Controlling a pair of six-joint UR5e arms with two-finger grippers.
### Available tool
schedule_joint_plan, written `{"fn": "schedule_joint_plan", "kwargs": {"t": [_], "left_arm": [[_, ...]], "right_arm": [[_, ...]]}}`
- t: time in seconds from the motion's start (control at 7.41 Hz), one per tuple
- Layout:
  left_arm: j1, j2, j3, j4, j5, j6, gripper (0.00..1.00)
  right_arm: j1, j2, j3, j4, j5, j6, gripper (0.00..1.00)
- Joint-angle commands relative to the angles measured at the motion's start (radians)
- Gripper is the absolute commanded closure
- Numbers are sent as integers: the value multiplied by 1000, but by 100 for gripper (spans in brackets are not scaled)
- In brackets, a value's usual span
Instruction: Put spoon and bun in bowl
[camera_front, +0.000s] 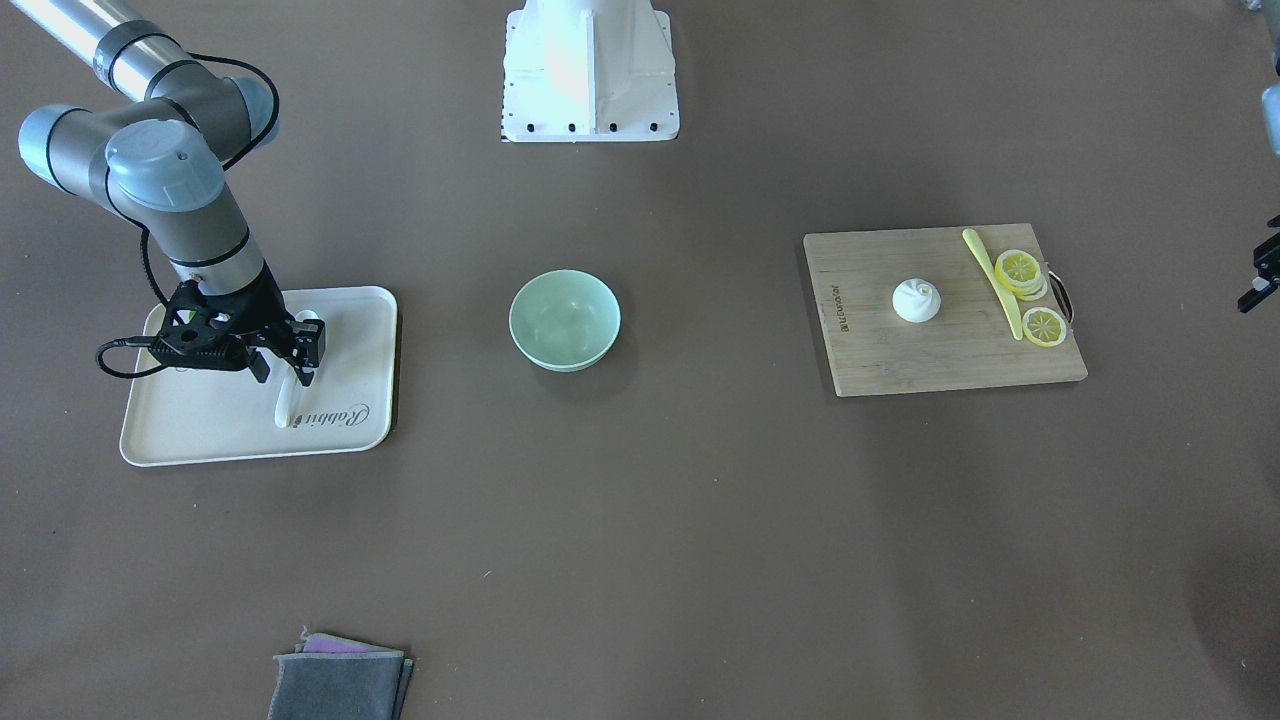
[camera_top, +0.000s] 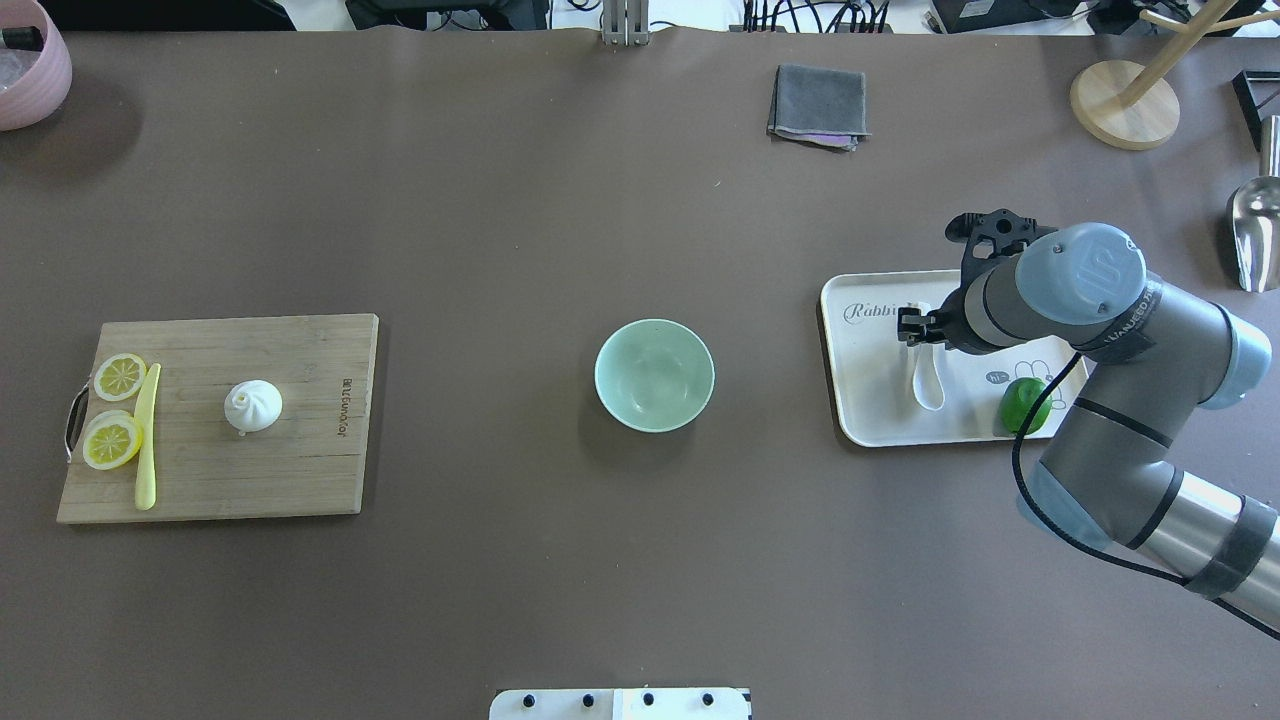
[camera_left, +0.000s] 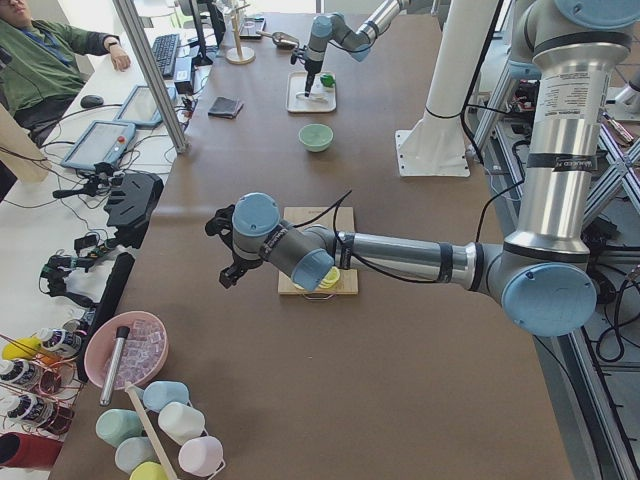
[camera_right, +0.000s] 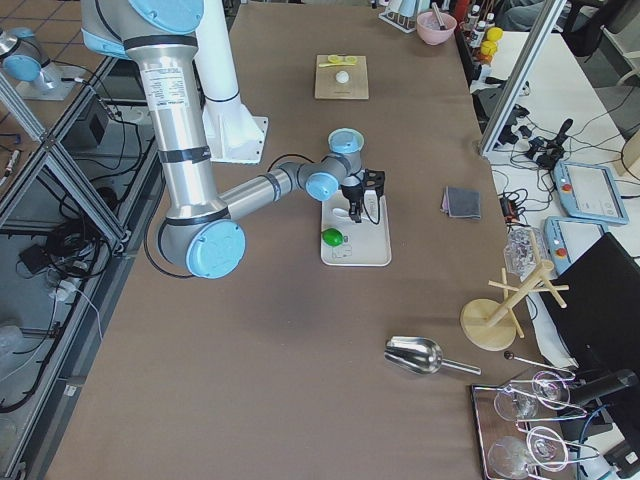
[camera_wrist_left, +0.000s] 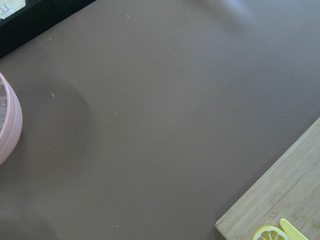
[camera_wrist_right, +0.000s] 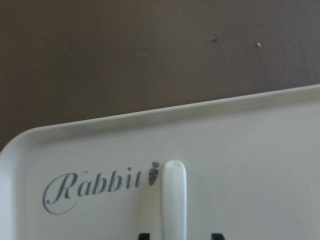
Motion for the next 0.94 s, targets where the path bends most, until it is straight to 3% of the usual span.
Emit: {"fn": "schedule_joint_plan", "kwargs": {"t": [0.0, 0.13, 0.54, 0.81], "left_arm": [[0, 1, 0, 0, 4, 0, 2], [0, 1, 0, 0, 4, 0, 2], [0, 1, 2, 0, 5, 2, 2], [0, 1, 0, 0, 5, 2, 2]], "right_arm": [[0, 5, -14, 0, 0, 2, 59], [-2, 5, -14, 0, 0, 2, 61], [-2, 9, -11, 0, 0, 37, 100], [0, 34, 24, -15, 3, 71, 100]]}}
